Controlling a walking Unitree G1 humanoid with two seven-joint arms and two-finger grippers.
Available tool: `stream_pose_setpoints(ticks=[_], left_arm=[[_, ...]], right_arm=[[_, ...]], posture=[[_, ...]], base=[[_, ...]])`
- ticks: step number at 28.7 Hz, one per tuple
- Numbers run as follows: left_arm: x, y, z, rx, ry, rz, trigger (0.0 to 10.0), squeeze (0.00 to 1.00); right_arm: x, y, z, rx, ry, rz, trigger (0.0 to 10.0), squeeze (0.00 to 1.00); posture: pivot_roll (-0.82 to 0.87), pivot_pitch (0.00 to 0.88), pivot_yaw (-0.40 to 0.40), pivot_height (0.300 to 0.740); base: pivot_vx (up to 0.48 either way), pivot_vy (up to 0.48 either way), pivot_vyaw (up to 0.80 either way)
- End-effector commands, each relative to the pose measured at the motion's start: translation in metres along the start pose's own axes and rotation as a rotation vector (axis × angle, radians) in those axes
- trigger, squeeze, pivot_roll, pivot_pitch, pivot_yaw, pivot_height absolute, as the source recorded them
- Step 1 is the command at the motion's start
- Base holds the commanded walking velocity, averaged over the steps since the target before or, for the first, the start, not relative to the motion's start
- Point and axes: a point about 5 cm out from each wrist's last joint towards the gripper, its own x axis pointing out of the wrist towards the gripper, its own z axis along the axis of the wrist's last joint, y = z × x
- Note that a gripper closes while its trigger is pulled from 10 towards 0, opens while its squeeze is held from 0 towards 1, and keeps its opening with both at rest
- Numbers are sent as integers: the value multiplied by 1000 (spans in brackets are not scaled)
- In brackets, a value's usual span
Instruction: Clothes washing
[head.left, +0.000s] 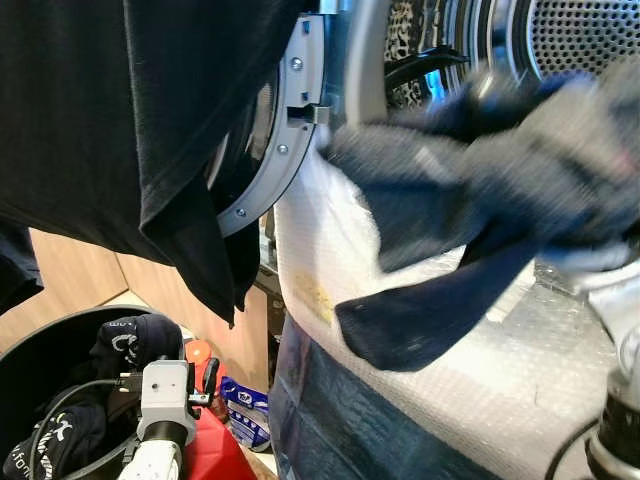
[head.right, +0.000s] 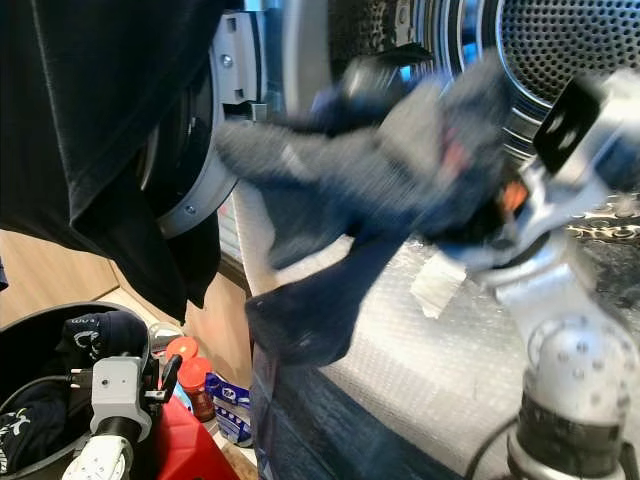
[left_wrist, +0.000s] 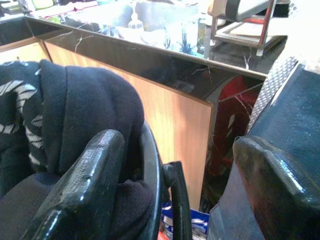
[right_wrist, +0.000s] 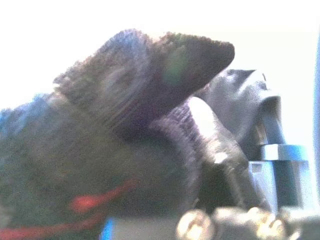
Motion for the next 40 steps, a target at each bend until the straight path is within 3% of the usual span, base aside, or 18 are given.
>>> stream_pose_setpoints(ticks=[1, 7, 9, 11, 12, 13, 14, 15, 17, 18, 19, 24, 25, 26, 29, 33, 37, 40], left_arm=[[0, -1, -3, 1, 14, 0, 10000, 0], [4, 2, -3, 12, 14, 11, 10000, 0], [7, 4, -1, 18, 8, 9, 10000, 0], [8, 6, -1, 23, 12, 21, 10000, 0], [9, 7, -1, 24, 13, 24, 10000, 0], [9, 7, 0, 27, 9, 29, 10000, 0], [10, 7, 0, 28, 8, 30, 10000, 0], [9, 7, 1, 23, 4, 31, 10000, 0], [8, 7, 1, 21, 4, 34, 10000, 0], [7, 6, 0, 21, 9, 40, 10000, 0], [5, 6, -1, 21, 15, 48, 10000, 0], [-2, 8, -5, 27, 33, 56, 10000, 0], [-2, 7, -6, 31, 39, 51, 10000, 0], [-3, 7, -7, 35, 43, 47, 10000, 0], [-4, 6, -8, 36, 46, 41, 10000, 0], [-5, 6, -8, 36, 48, 38, 10000, 0], [-4, 2, -6, 36, 44, 15, 10000, 0], [-4, 2, -7, 35, 44, 18, 10000, 0]], right_arm=[[4, -8, 5, -37, -14, -66, 0, 0], [39, -49, 13, -89, -14, -327, 0, 0], [52, -85, 15, -86, 56, -567, 0, 0], [38, -125, 2, -126, 175, -892, 0, 0], [35, -130, 1, -129, 183, -944, 0, 0], [17, -148, 2, -153, 188, -1175, 0, 0], [12, -151, 2, -160, 188, -1233, 0, 0], [-11, -160, 11, -198, 134, -1433, 0, 0], [-22, -163, 16, -247, 123, -1512, 0, 0], [-38, -165, 25, -317, 112, -1627, 1882, 0], [-41, -166, 26, -333, 129, -1646, 10000, 0], [-30, -167, 17, -396, 179, -1595, 10000, 0], [-28, -168, 13, -407, 204, -1574, 10000, 396], [-27, -168, 9, -405, 211, -1565, 10000, 1000], [-25, -169, -1, -334, 235, -1513, 10000, 1000], [-26, -169, 13, -379, 197, -1521, 10000, 1000], [-20, -164, 53, -441, -39, -1521, 10000, 1000], [-18, -163, 51, -497, -21, -1499, 10000, 1000]], posture=[[100, 0, -55, 740], [89, 0, -45, 740], [107, 0, -40, 740], [112, 0, -35, 740], [110, 0, -33, 740], [109, 0, -32, 740], [109, 0, -32, 740], [106, 0, -31, 740], [106, 0, -29, 740], [106, 0, -29, 740], [128, 0, -35, 740], [136, 0, -28, 740], [135, 0, -28, 740], [138, 0, -28, 740], [133, 0, -22, 740], [127, 0, -18, 740], [125, 0, -18, 740], [127, 0, -26, 740]], base=[[0, 0, 0], [0, 0, 0], [0, 0, 0], [0, 0, 0], [0, 0, 0], [0, 0, 0], [0, 0, 0], [0, 0, 0], [0, 0, 0], [0, 0, 0], [0, 0, 0], [0, 0, 0], [0, 0, 0], [0, 0, 0], [0, 0, 0], [0, 0, 0], [0, 0, 0], [0, 0, 0]])
